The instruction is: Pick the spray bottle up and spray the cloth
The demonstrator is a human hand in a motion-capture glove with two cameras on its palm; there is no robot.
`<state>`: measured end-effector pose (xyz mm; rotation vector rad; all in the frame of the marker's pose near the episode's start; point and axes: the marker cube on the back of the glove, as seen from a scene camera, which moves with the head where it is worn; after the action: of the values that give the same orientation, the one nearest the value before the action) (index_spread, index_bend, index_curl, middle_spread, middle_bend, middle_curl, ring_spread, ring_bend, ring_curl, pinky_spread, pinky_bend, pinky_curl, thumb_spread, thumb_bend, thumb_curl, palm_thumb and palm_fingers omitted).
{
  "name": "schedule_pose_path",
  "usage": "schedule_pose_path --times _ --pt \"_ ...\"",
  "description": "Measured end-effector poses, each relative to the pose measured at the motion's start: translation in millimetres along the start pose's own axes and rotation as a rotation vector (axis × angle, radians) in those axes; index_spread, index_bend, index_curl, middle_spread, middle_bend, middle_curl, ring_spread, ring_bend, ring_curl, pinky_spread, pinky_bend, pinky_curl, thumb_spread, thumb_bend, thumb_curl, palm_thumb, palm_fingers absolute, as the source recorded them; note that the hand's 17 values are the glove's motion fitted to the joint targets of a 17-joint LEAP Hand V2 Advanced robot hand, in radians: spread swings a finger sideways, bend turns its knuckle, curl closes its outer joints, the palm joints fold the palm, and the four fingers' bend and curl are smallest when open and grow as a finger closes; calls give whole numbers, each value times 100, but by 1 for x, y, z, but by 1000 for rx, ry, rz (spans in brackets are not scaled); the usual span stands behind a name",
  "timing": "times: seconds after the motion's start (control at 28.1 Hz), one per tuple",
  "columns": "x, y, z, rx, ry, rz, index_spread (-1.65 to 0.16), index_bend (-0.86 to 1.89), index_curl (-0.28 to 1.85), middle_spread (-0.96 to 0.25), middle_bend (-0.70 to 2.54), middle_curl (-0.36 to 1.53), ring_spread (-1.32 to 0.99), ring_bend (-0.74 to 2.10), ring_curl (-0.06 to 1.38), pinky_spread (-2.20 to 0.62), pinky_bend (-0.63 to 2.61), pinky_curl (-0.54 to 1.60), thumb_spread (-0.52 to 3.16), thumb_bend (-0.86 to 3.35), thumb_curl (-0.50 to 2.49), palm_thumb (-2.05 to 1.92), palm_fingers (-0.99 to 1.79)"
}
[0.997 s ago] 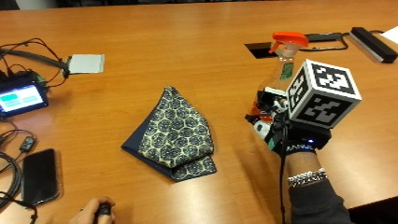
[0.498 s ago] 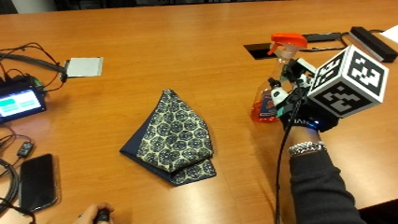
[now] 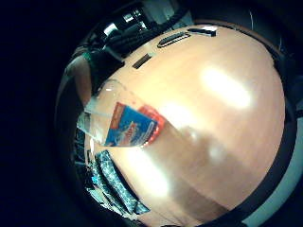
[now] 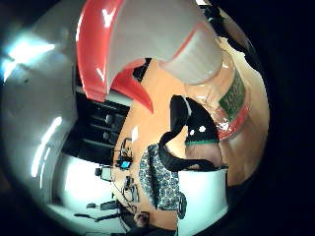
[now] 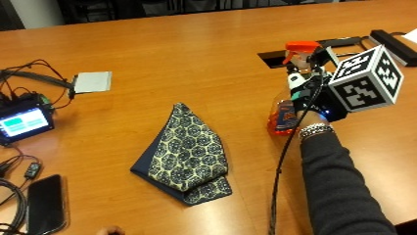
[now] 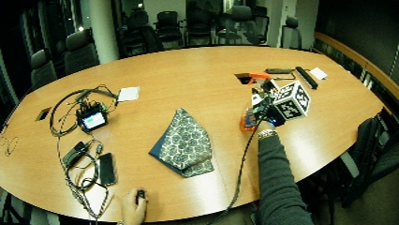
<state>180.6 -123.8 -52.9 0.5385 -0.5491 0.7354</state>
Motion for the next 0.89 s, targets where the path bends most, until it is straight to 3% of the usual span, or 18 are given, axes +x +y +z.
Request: schedule_pose_path --times 0.36,0.75,0.89 --pt "9 -17 4 -7 -429 73 -33 21 31 -9 22 35 -6 36 32 23 17 31 111 6 38 90 81" --pt "20 -31 -11 234 -452 1 -31 20 36 -19 42 44 -15 45 37 13 7 23 91 1 45 98 112" --pt "25 -37 -15 330 -446 -69 -29 26 41 -20 38 45 -16 51 41 -1 19 27 84 -3 48 97 126"
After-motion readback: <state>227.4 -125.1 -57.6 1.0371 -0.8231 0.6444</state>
